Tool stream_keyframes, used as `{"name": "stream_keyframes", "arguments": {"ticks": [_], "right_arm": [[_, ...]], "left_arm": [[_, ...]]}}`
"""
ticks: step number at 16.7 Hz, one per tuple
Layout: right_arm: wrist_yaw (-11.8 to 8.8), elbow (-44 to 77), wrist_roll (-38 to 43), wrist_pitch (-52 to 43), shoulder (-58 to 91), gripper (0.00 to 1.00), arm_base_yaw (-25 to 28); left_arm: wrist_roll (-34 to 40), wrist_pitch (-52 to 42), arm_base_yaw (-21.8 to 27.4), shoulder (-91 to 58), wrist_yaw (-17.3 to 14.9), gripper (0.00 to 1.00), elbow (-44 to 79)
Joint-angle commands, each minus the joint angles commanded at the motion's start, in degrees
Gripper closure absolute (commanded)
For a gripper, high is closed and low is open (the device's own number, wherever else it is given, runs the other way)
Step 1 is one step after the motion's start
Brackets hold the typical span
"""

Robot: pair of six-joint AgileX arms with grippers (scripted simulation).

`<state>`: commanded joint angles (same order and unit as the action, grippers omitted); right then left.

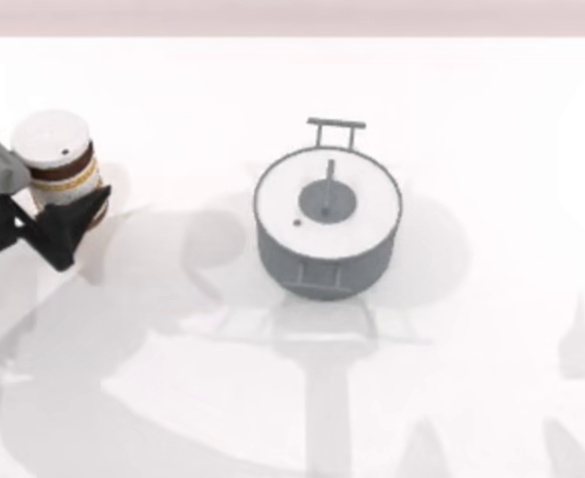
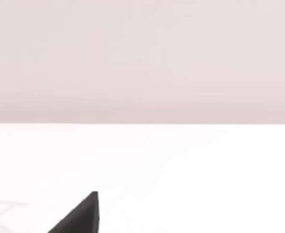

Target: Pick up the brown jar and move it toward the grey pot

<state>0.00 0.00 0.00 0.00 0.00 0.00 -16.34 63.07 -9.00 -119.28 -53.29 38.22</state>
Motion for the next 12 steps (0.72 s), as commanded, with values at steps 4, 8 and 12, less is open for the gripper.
{"name": "stream_keyframes", "arguments": {"ticks": [4, 8, 12], "right_arm": [[0.0, 0.0, 0.0, 0.0, 0.0, 0.0, 0.0], [0.0, 0.0, 0.0, 0.0, 0.0, 0.0, 0.0], [0.0, 0.0, 0.0, 0.0, 0.0, 0.0, 0.0]], "left_arm": [[2.1, 10.5, 3.5, -1.3, 2.7, 1.0, -7.5], [2.5, 12.2, 4.2, -1.5, 3.3, 1.0, -9.0], [2.5, 12.5, 4.5, -2.2, 3.8, 1.0, -8.1]]}}
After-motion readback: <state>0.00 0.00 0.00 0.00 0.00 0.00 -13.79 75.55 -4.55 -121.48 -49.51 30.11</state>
